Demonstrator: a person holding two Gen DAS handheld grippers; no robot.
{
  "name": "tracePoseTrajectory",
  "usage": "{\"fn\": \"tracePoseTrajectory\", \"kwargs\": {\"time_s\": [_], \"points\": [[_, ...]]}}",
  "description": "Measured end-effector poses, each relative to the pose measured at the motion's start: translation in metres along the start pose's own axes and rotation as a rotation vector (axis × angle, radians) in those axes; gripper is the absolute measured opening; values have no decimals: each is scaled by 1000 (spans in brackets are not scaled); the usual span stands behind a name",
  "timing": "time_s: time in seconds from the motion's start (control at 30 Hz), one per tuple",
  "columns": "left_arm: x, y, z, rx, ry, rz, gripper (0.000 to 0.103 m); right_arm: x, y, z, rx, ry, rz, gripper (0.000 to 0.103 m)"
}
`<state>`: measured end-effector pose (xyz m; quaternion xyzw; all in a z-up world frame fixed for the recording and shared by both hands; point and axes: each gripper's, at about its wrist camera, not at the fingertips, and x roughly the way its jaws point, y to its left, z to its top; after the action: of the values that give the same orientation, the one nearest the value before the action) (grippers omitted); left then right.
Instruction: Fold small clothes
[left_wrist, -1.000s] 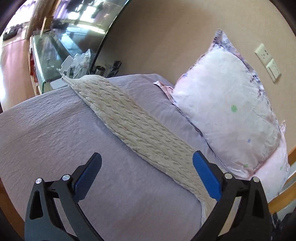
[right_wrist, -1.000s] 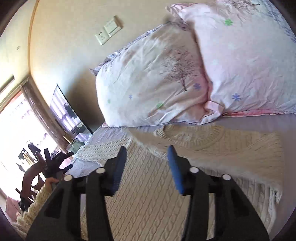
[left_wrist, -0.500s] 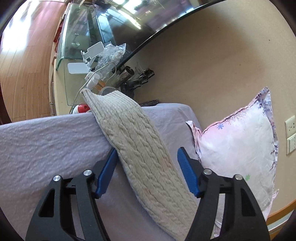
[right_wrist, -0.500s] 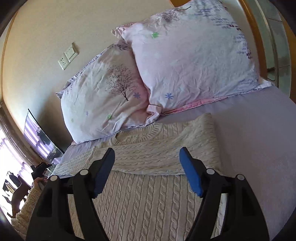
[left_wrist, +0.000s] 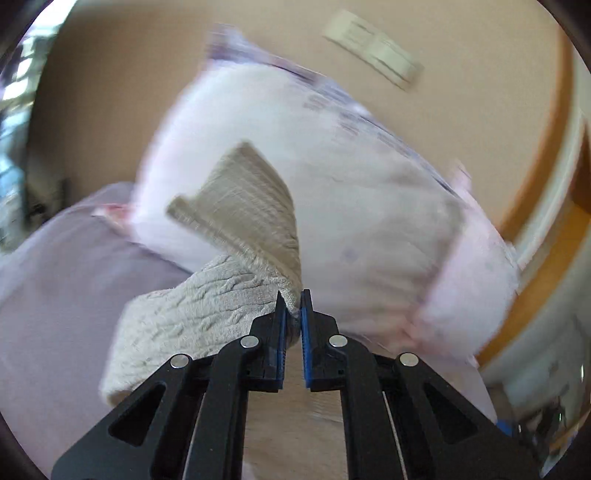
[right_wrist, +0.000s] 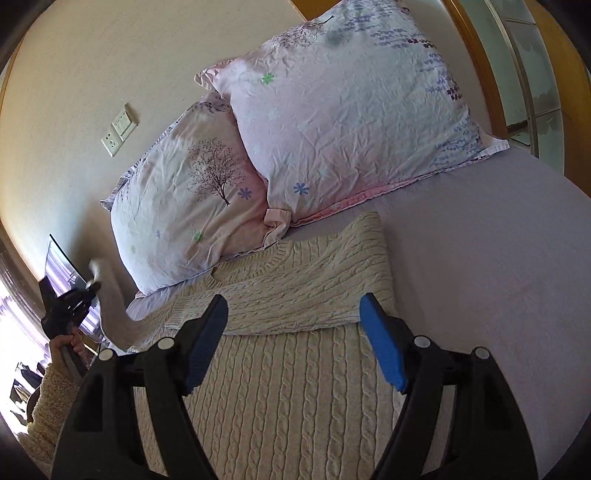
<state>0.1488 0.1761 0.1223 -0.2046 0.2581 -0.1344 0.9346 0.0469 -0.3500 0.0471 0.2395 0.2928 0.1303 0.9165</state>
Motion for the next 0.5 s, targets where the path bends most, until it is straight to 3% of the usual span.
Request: {"fn": "tracePoseTrajectory", "kwargs": {"time_s": [0.07,0.13,0.2,0.27,0.3,0.33,0.4,0.5], "points": [[41,-77,-38,154,137,-126,7,1,2,-4,-9,12,4,74],[73,-121,-76,243,282,-197,7,-2,1,-8,-14,27,-2,74],[85,-134,-100,272,373,-203,7,-8,-7,-12,-7,51,-17,74],[72,-122,-106,259,360,-171,11,-20,-19,-16,-1,67,-44,74],[58,-108,-105,244,335,-142,28,-25,-27,-19,3,80,-67,74],[41,-94,-105,226,304,-99,55,-28,-34,-22,11,95,-81,74],[11,-60,-99,195,256,-25,80,-30,-50,-30,42,142,-91,74],[-27,-18,-113,117,294,66,81,-24,-65,-45,86,226,-75,73]]}}
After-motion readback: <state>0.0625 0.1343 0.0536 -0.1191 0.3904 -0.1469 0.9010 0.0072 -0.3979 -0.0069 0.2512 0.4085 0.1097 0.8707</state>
